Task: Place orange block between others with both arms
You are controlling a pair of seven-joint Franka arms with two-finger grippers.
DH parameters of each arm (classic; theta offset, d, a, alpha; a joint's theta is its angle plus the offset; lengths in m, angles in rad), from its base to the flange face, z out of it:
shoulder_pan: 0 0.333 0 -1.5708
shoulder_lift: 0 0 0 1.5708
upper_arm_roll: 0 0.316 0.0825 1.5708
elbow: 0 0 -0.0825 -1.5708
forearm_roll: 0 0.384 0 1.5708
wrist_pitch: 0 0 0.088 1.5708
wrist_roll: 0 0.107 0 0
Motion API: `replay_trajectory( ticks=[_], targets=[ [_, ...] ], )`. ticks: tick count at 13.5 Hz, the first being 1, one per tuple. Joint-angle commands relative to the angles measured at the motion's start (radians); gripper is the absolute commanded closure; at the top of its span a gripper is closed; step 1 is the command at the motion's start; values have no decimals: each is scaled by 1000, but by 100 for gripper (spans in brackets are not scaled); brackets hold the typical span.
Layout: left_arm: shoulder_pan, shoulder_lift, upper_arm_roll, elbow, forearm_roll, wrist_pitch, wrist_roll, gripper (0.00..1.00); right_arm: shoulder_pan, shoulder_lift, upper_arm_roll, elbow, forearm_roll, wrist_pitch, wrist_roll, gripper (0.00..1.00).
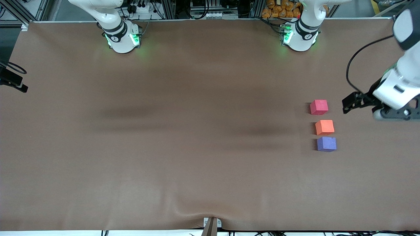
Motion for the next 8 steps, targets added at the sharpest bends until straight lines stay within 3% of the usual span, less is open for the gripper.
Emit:
replay_trajectory(
  ticks=[1, 8],
  targets=[
    [-27, -88, 32, 5, 6, -84, -2, 0, -15, -9, 9, 2, 4, -8, 2, 0],
    [-32, -93, 60, 26, 9, -106, -10, 0, -15, -9, 9, 4, 4, -6, 2, 0]
  ],
)
